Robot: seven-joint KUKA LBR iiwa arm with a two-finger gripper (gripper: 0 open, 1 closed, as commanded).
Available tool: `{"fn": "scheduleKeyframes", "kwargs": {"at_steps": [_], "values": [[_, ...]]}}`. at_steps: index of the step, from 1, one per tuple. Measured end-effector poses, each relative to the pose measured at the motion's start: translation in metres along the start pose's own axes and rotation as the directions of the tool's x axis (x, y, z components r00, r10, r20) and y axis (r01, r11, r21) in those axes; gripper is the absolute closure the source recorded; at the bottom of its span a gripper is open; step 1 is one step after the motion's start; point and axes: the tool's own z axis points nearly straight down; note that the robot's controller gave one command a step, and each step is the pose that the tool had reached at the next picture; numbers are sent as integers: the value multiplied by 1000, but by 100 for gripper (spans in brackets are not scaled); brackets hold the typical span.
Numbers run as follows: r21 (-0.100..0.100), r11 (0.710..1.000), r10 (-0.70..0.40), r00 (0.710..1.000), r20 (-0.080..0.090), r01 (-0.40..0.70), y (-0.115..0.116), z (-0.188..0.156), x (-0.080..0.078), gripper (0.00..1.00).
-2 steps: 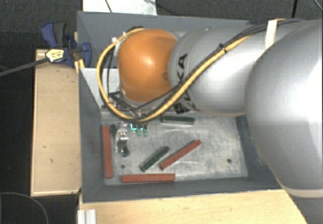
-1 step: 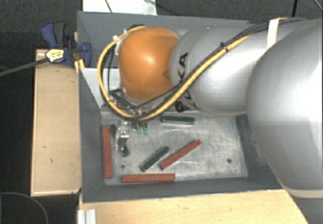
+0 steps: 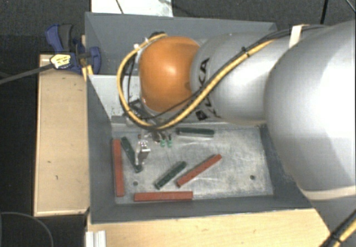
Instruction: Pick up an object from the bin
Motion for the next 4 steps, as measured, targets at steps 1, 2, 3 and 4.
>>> {"fn": "scheduleKeyframes", "kwargs": {"at_steps": [1,2,3,4], "values": [[0,998,-70,998,-4,70,-35,69,-3,100],[1,998,-67,998,-5,67,-35,70,-3,0],[1,998,-65,998,-6,65,-35,71,-2,0],[1,1000,-10,1000,-4,10,-13,71,-6,0]]}}
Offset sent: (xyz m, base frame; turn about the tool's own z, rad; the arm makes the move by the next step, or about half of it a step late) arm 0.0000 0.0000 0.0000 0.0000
